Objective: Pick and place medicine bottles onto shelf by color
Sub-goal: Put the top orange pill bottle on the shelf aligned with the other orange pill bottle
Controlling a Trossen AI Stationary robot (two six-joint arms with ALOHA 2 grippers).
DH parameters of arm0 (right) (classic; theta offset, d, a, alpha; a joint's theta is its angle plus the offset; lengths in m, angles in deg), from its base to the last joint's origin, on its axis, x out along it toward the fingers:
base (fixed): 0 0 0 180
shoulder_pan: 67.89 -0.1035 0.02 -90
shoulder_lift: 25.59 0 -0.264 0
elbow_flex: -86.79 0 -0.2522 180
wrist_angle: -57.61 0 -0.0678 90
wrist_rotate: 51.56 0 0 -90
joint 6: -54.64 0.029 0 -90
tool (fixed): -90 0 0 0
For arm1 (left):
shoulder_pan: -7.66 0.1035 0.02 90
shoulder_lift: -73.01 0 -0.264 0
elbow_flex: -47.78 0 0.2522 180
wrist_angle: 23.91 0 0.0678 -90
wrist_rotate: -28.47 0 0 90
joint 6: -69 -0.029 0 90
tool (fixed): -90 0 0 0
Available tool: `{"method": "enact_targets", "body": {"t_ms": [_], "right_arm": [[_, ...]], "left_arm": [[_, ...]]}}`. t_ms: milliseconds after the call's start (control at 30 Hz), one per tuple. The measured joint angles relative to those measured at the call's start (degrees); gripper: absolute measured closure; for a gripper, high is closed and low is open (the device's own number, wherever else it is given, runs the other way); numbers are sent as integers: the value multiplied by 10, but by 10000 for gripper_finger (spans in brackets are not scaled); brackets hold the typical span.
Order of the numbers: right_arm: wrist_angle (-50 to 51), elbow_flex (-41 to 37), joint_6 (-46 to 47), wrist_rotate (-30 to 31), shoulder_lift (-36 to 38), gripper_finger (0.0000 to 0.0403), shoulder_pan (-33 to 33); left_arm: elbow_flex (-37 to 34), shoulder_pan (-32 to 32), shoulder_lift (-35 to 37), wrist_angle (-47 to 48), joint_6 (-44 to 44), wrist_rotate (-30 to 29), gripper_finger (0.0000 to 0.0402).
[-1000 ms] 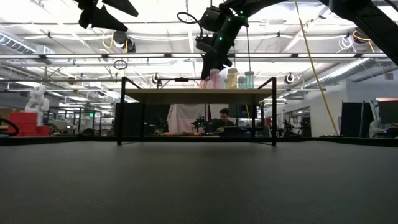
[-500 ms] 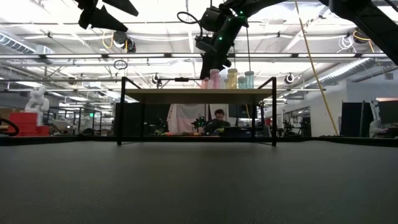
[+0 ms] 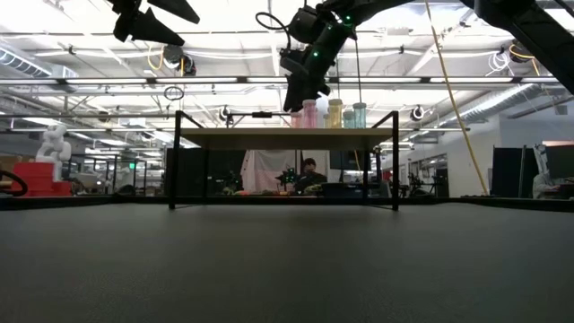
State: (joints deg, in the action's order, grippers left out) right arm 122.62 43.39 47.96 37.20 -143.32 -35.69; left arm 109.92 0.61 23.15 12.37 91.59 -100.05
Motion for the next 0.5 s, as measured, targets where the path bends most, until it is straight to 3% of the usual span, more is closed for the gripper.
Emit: {"method": "enact_targets", "body": {"t_ms": [333, 500], "right_arm": [[-36, 0, -7, -1, 12, 227, 0], [-27, 0, -7, -5, 64, 227, -3]], "left_arm": [[0, 0, 0, 12, 7, 0, 69], [0, 0, 0, 13, 7, 0, 69]]}}
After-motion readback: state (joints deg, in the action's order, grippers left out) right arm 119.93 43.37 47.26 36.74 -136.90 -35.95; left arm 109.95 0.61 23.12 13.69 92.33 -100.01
